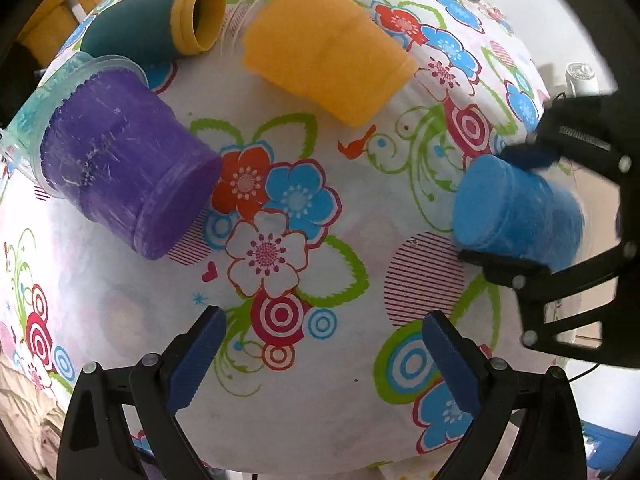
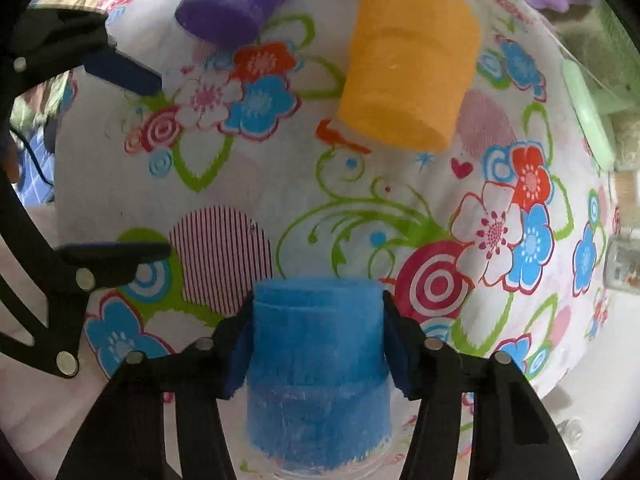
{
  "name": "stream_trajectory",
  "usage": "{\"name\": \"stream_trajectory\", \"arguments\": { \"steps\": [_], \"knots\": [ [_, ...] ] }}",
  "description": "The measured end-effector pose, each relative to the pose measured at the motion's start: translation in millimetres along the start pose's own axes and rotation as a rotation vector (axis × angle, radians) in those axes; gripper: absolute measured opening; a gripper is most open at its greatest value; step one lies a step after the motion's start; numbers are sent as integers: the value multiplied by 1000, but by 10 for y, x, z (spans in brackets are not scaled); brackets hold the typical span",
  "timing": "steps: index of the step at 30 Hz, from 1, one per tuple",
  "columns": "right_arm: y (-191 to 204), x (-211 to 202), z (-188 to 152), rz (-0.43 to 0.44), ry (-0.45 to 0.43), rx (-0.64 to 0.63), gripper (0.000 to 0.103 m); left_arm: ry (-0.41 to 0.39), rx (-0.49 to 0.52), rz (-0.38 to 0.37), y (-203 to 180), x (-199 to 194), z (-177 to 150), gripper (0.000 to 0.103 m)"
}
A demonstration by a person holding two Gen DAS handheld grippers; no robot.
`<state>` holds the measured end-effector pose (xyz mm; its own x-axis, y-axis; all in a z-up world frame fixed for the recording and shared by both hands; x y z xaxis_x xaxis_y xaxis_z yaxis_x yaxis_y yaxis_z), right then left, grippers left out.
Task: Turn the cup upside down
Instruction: 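Lift the blue cup with the right tool and rotate it rim-down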
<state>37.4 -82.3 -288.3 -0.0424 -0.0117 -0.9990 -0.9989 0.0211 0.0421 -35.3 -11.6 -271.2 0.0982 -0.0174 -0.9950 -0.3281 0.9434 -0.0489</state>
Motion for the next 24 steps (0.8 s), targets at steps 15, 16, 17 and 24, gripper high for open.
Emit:
{"name": "stream_trajectory", "arguments": {
  "steps": [15,16,17,24],
  "knots": [
    [-154,-425,20,-46,-154,276,57,-45,67,32,-216,-261,286,99],
    [-157,-476,21,-50,-168,299,57,-51,74,38,-212,-313,299,99],
    [-205,-535,19,-50,-179,315,57,-55,78,41,-209,-353,306,99],
    [-224,-876,25,-63,-292,460,57,-96,135,69,-187,-620,376,99]
  ]
}}
Point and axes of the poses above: each gripper's, at about its wrist camera, not at the fingertips, and x roughly the way its jaws point, y to its left, z to its top, the point moved 9 cm from there along x, roughly the way its jaws point, and after that the axes turned 7 degrees about z, right-handed, at the moved point
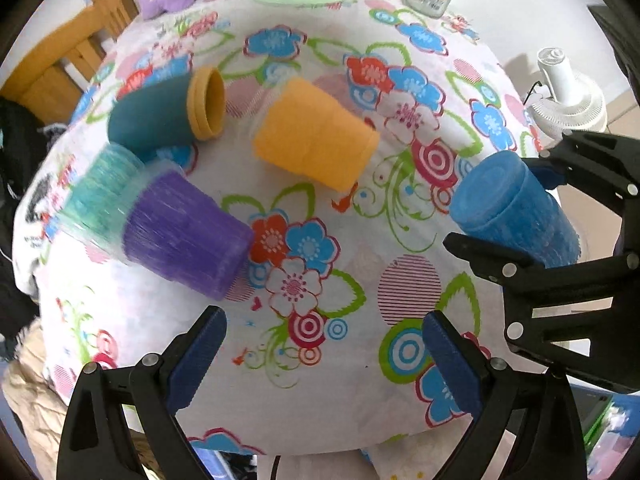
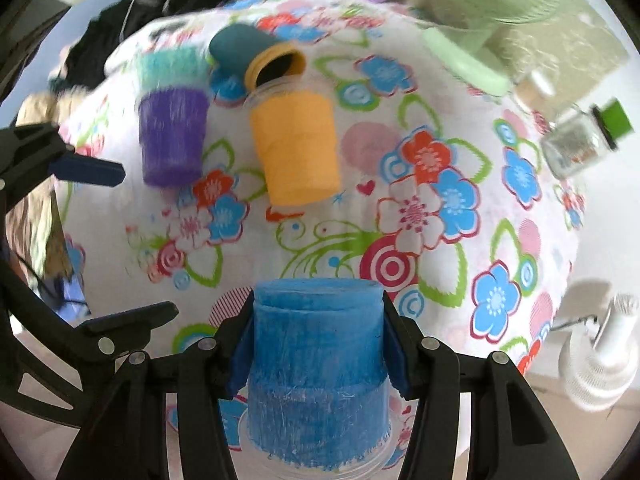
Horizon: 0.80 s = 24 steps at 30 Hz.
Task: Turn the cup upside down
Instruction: 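Lift the blue cup with the right tool and rotate it rim-down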
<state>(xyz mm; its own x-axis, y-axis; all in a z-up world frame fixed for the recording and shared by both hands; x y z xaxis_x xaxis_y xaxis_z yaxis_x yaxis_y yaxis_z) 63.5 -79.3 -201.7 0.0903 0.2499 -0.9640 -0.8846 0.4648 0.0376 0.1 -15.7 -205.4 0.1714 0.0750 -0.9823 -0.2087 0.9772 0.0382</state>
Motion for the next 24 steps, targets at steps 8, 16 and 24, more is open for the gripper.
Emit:
{"name": "stream_trajectory", "arguments": {
  "steps": [8,16,24],
  "knots": [
    [-19,-330,-20,-11,-138,207,57,-87,71,38,100,-336,159,99],
    [-58,-669,-21,-44,-282,365,57,-151,109,48,183,-606,304,99],
    [-8,-928,46,-113,-375,417,57,-215,137,52,254,-749,410,99]
  ]
}}
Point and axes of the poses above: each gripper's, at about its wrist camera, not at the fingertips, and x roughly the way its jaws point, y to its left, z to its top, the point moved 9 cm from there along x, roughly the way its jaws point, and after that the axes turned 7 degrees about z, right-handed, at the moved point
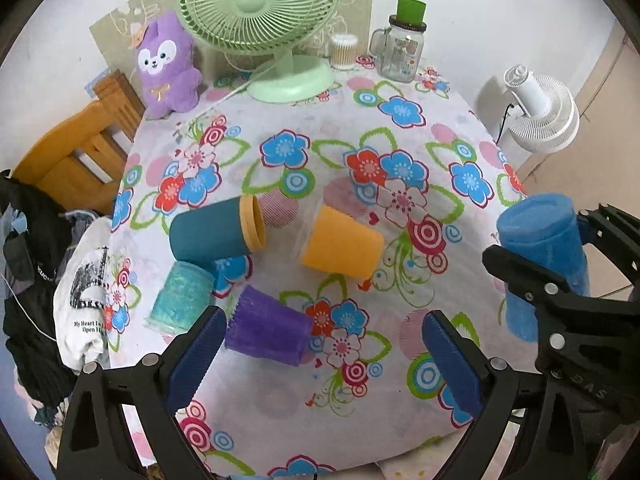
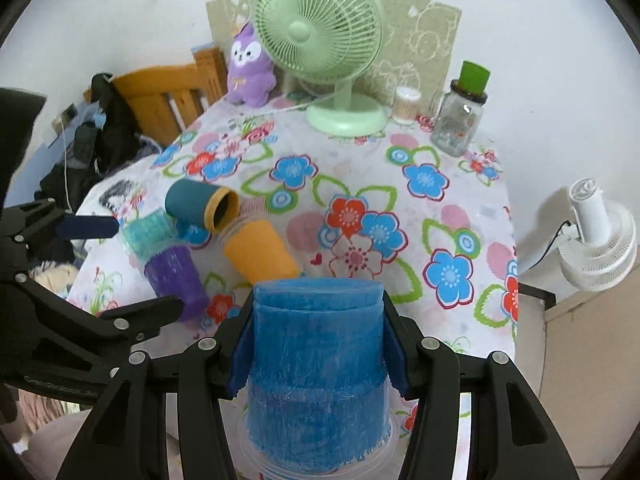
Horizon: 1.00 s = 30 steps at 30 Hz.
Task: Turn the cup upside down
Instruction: 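Lift the blue cup with the right tool and rotate it rim-down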
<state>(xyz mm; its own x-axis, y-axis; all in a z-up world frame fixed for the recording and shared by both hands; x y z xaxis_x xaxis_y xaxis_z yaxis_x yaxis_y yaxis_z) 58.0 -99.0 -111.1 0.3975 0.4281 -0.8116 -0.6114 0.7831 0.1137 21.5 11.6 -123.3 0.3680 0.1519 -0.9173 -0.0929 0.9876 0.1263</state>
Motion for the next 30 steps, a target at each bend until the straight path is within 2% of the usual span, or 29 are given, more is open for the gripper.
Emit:
{"name": "stream_trajectory", "arguments": {
  "steps": [9,13,20,30],
  "knots": [
    [-56,-115,76,-81,-158,62,57,-48,-5,-27,60,-27,102,100],
    [-162,-25,8,-91,-227,111,57,-71,6,-7,42,72,135,99],
    [-408,132,-173,-139,-328,172,57,-70,31,-31,-168,318,89,99],
    [-613,582,-355,-168,-360,238,57,-63,107,64,-298,643,67,99]
  ]
}}
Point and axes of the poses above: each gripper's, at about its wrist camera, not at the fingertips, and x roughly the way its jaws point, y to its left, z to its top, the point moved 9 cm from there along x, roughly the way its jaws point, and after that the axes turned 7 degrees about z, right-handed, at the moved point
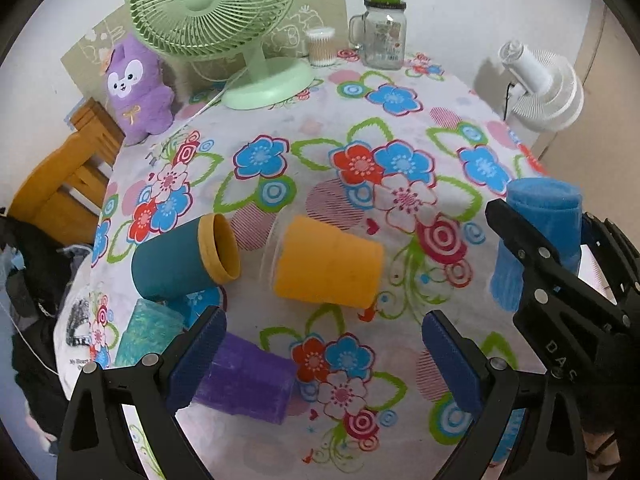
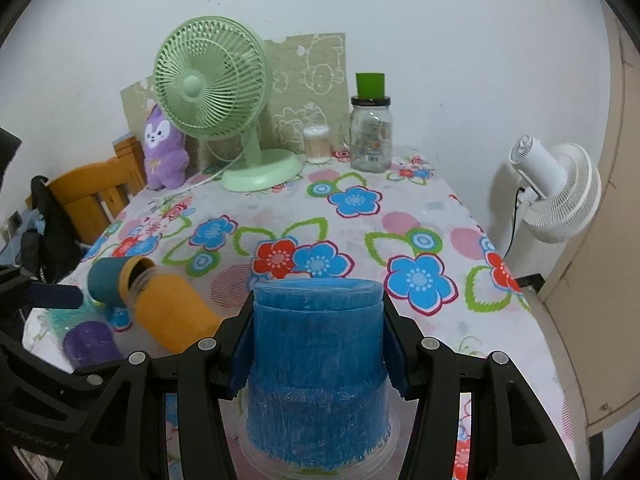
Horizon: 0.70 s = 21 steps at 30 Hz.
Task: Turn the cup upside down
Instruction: 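Lift the blue cup with the right tool and rotate it rim-down, then lower the blue cup rim-down onto the tablecloth and open the right tool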
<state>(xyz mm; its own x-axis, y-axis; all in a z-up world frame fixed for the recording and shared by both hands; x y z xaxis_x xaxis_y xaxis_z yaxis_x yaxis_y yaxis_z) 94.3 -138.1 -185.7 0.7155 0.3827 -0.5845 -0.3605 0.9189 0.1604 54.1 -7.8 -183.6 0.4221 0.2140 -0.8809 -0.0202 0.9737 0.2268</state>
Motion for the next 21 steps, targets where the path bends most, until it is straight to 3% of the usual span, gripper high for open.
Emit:
{"name": "stream_trajectory", "arguments": {
  "steps": [21],
  "knots": [
    [39,-6,-437,44,53,39,59,28,100,71,-43,207,-178,99]
  ]
}}
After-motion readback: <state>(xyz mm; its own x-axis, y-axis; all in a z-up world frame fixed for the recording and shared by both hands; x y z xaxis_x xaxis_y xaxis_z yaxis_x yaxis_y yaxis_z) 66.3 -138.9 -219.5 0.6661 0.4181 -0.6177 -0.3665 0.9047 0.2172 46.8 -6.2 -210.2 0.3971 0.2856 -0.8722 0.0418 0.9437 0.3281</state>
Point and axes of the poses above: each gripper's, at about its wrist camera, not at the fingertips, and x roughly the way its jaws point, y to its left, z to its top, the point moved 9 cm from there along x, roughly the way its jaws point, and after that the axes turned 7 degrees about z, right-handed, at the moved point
